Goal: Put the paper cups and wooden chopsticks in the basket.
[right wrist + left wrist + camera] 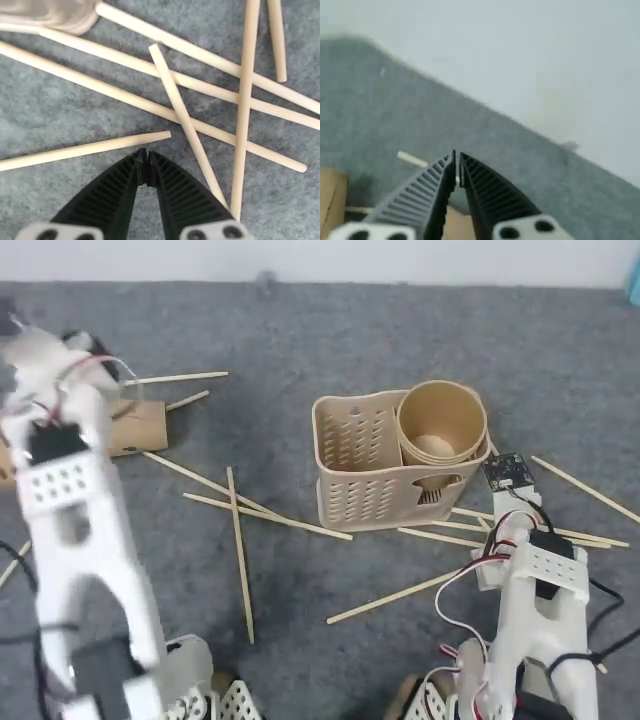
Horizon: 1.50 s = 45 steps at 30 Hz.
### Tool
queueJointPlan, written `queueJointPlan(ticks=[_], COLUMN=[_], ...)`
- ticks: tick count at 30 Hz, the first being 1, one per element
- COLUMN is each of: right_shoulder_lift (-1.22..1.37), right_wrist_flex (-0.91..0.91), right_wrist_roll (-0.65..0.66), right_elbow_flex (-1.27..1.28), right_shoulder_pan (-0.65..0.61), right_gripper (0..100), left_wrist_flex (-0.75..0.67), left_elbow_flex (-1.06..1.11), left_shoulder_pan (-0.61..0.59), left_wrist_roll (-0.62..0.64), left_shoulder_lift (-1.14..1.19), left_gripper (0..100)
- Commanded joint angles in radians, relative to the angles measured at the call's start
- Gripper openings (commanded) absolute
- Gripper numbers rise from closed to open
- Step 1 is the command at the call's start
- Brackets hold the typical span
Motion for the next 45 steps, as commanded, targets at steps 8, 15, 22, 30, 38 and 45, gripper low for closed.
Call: queueJointPlan(ticks=[8, 15, 22, 30, 38, 45], right_shoulder_lift=[-0.033, -0.033, -0.033, -0.035, -0.035, -0.035], right_wrist_flex=[-0.005, -0.005, -0.005, -0.005, -0.005, -0.008], right_wrist_roll=[0.011, 0.011, 0.011, 0.011, 0.011, 0.011], right_elbow_flex=[0.000, 0.000, 0.000, 0.000, 0.000, 0.000], right_shoulder_pan=[-0.001, -0.001, -0.001, -0.001, -0.001, -0.001], right_gripper=[0.8, 0.8, 0.8, 0.8, 0.8, 0.8], left_wrist_flex=[0.371, 0.606, 0.839, 1.053, 1.065, 1.080], left_elbow_flex=[-0.595, -0.937, -1.207, -1.475, -1.552, -1.567], left_shoulder_pan=[-0.107, -0.147, -0.112, -0.028, 0.078, 0.209], left_wrist_roll=[0.098, 0.164, 0.164, 0.166, 0.221, 0.247], left_shoulder_lift=[0.474, 0.760, 0.988, 1.126, 1.201, 1.169], left_gripper=[1, 1, 1, 1, 1, 1])
